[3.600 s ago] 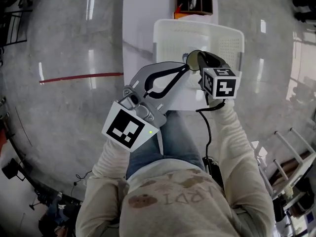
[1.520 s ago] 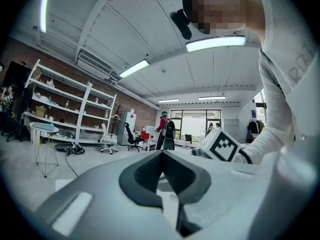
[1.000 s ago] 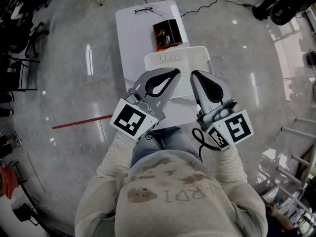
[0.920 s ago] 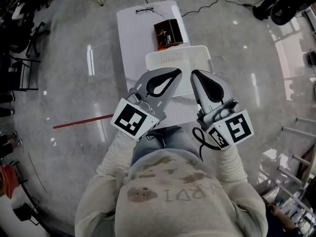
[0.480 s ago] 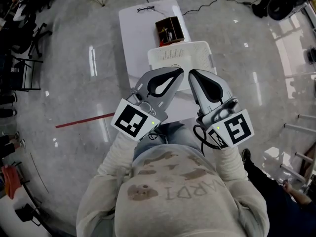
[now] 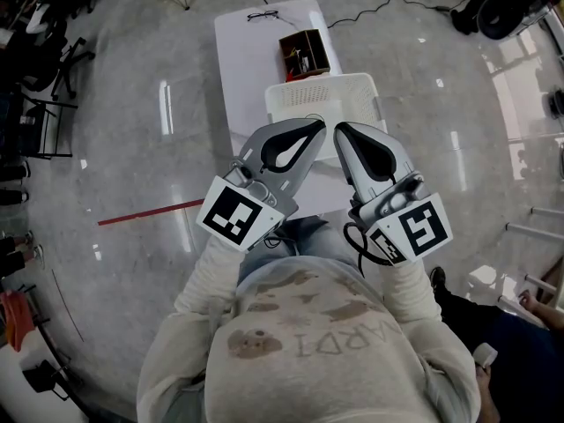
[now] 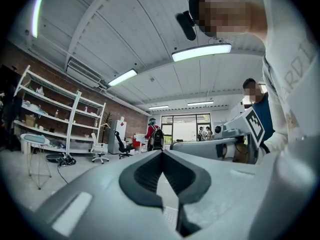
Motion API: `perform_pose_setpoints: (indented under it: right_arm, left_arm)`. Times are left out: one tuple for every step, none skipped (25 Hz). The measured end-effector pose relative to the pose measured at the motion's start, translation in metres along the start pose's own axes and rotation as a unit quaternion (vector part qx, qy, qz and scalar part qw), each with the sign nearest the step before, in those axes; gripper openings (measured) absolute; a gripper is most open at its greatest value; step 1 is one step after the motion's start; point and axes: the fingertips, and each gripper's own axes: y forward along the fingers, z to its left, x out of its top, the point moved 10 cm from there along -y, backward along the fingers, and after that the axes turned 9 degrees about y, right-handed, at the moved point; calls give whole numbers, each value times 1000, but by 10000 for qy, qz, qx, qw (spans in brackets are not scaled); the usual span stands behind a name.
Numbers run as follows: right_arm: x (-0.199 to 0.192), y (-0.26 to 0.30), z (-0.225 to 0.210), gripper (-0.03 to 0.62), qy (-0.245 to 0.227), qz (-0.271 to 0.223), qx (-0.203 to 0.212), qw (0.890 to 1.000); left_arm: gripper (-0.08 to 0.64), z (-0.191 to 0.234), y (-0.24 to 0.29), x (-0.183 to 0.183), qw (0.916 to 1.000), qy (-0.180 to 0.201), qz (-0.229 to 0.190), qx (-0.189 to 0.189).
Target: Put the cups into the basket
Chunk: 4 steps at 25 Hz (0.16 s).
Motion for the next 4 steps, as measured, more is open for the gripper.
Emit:
perform_pose_setpoints:
  right_arm:
    - [0,0,0,26,7,3,5,10000]
    - [1,0,1,26,12,6,8,10000]
    - [1,0,1,26,15,10,11,10000]
    - [1,0,1,26,17,13,14,10000]
  left_arm:
    - [0,0,-1,0,10000,1,5,5]
    - [0,0,-1,1,10000,6,8,9]
    - [0,0,-1,1,10000,12,10,12]
    - [0,0,-1,1,10000,18,11,14]
